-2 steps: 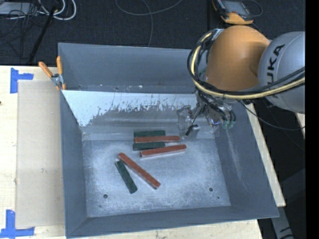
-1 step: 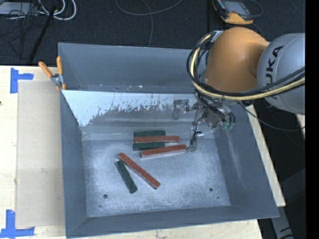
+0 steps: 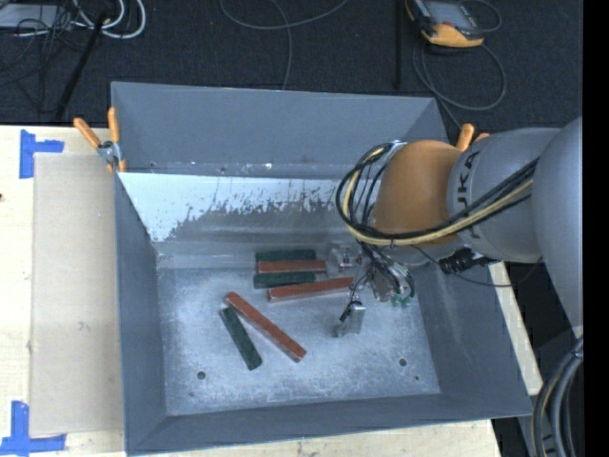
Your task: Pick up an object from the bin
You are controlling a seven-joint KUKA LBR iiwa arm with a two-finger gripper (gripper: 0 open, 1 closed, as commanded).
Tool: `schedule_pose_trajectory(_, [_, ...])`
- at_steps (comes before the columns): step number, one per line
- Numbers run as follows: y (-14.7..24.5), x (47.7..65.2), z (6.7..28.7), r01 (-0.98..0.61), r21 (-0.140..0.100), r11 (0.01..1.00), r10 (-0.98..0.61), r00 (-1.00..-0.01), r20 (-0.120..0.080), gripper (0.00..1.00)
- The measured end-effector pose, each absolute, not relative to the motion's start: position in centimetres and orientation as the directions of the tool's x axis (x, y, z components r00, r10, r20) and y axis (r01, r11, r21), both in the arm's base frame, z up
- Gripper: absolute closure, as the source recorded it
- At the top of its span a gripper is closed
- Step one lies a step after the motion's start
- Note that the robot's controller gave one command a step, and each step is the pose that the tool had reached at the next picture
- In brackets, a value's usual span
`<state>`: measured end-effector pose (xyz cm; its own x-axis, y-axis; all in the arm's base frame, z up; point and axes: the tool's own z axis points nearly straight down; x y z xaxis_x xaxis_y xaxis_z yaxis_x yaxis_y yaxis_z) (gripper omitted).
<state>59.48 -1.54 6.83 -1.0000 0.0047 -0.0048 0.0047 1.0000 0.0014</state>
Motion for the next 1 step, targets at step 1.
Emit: schedule_pose_trajectory(1, [-1.53, 59.53, 7.16, 0.001, 0.000, 1.000, 0.001, -1.000, -0.003, 1.00])
